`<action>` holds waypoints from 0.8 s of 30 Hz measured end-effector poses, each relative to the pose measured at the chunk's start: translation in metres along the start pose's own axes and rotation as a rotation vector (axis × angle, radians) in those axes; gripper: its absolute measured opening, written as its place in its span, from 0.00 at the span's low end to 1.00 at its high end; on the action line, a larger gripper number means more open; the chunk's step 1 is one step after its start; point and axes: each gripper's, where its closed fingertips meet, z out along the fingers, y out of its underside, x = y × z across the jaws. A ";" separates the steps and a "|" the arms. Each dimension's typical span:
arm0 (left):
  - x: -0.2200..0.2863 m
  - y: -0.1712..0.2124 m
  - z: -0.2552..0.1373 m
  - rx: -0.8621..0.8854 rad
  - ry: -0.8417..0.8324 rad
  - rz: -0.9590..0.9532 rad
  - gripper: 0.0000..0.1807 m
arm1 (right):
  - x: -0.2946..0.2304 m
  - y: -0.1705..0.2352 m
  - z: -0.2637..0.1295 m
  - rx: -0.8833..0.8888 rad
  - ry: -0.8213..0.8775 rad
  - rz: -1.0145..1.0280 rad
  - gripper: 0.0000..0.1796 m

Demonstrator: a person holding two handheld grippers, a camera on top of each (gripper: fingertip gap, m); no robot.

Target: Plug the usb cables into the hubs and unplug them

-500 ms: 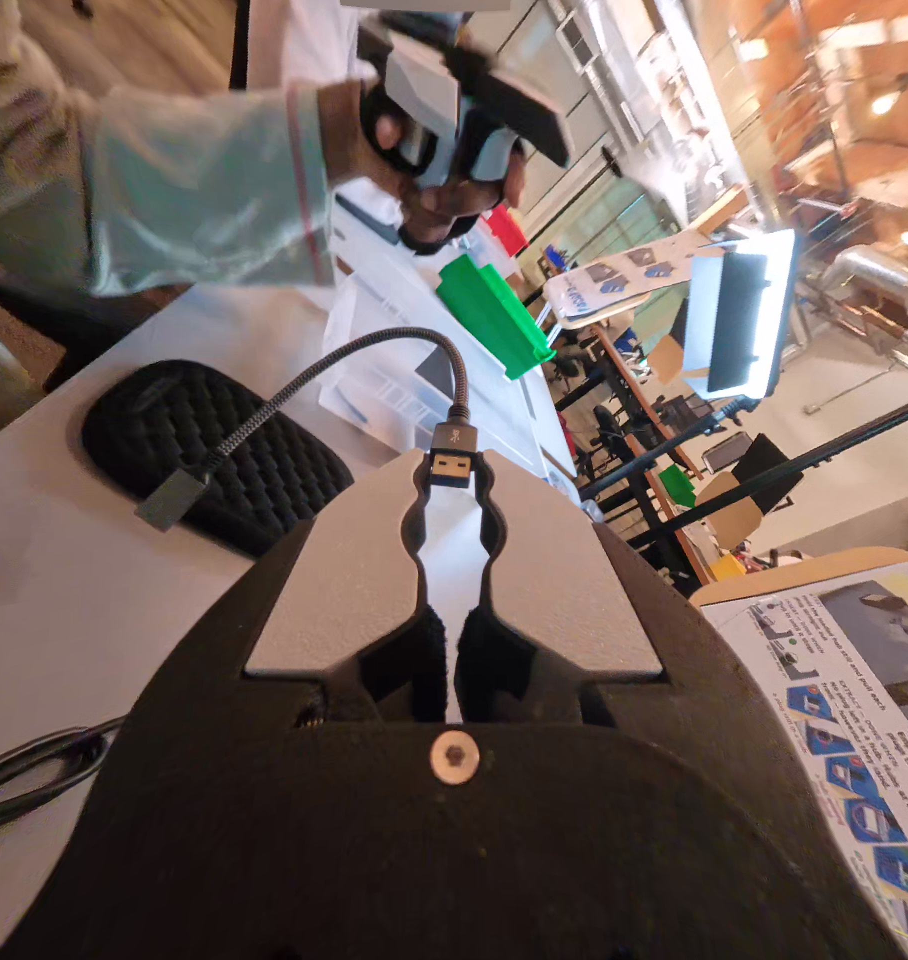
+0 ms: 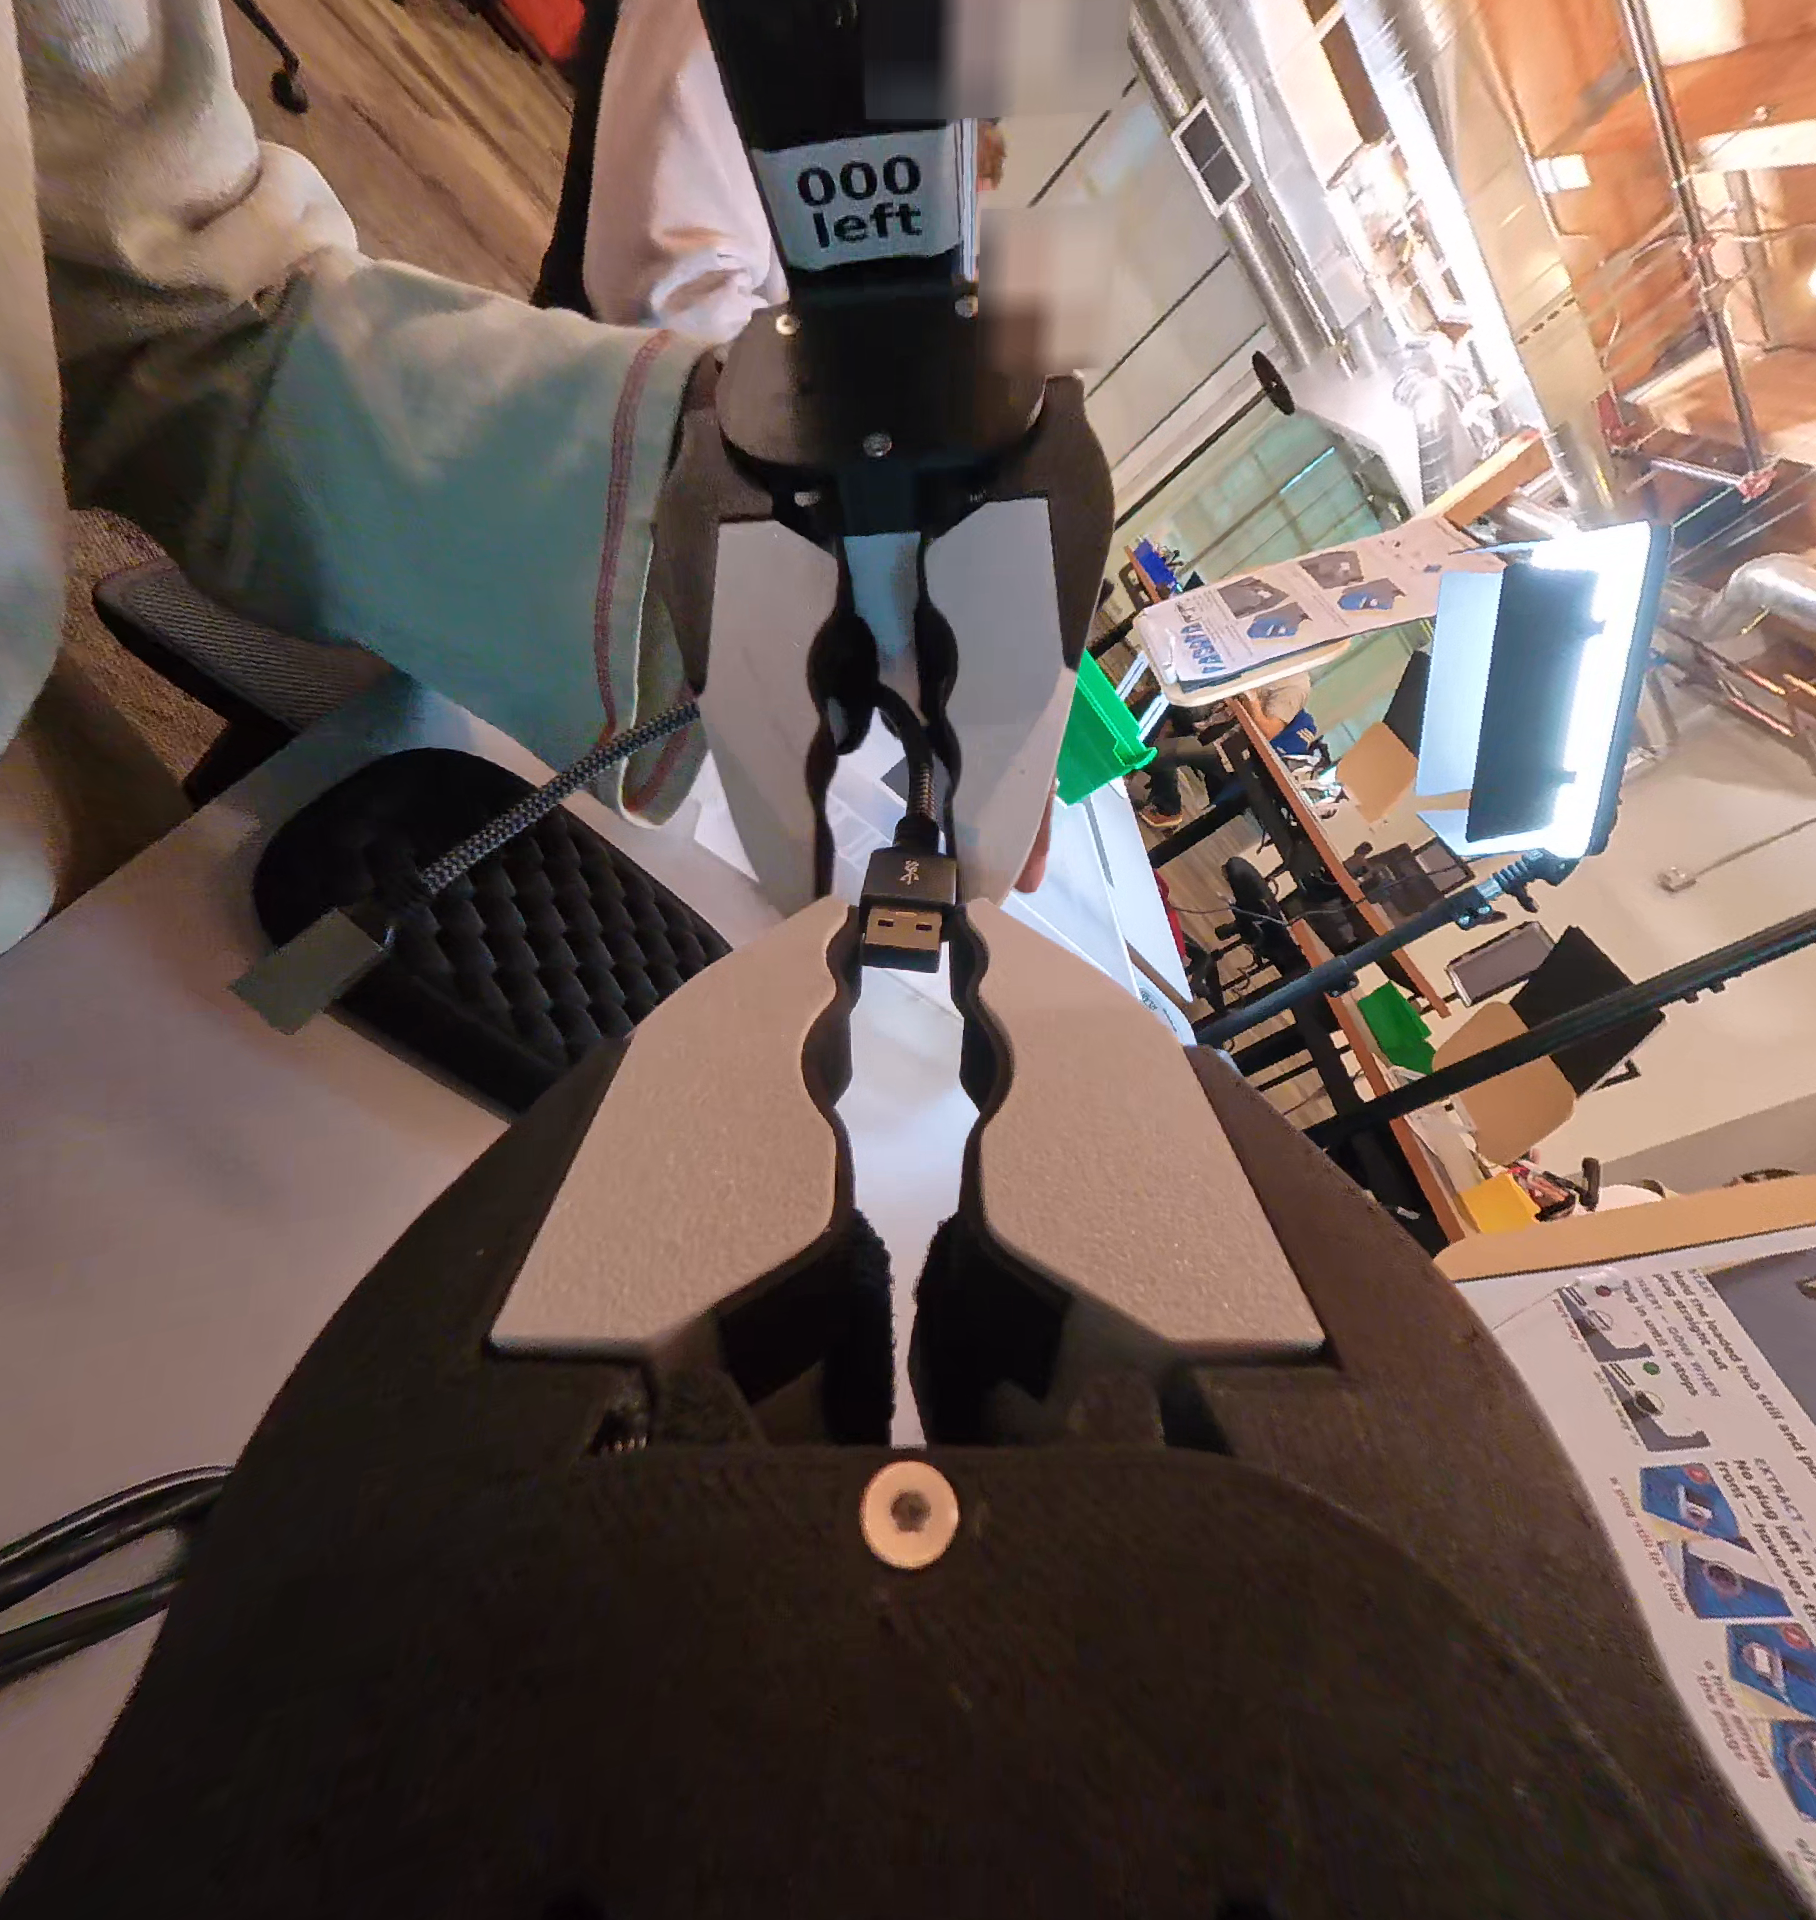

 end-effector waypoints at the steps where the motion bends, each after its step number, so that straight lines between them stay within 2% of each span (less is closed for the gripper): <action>1: -0.001 0.000 0.001 0.012 -0.011 -0.001 0.12 | -0.001 0.000 0.001 -0.010 -0.002 -0.006 0.09; 4: -0.003 0.000 -0.001 0.034 -0.042 -0.032 0.06 | -0.003 0.000 0.003 -0.029 -0.010 -0.017 0.09; 15: 0.011 -0.009 -0.012 0.287 0.023 -0.223 0.07 | -0.013 -0.011 0.009 -0.081 -0.056 -0.043 0.09; 19: 0.011 -0.009 -0.015 0.330 0.018 -0.231 0.11 | -0.013 -0.003 0.010 -0.129 -0.059 -0.034 0.09; 24: 0.011 -0.006 -0.013 0.310 0.011 -0.238 0.09 | -0.014 -0.001 0.010 -0.138 -0.064 -0.031 0.09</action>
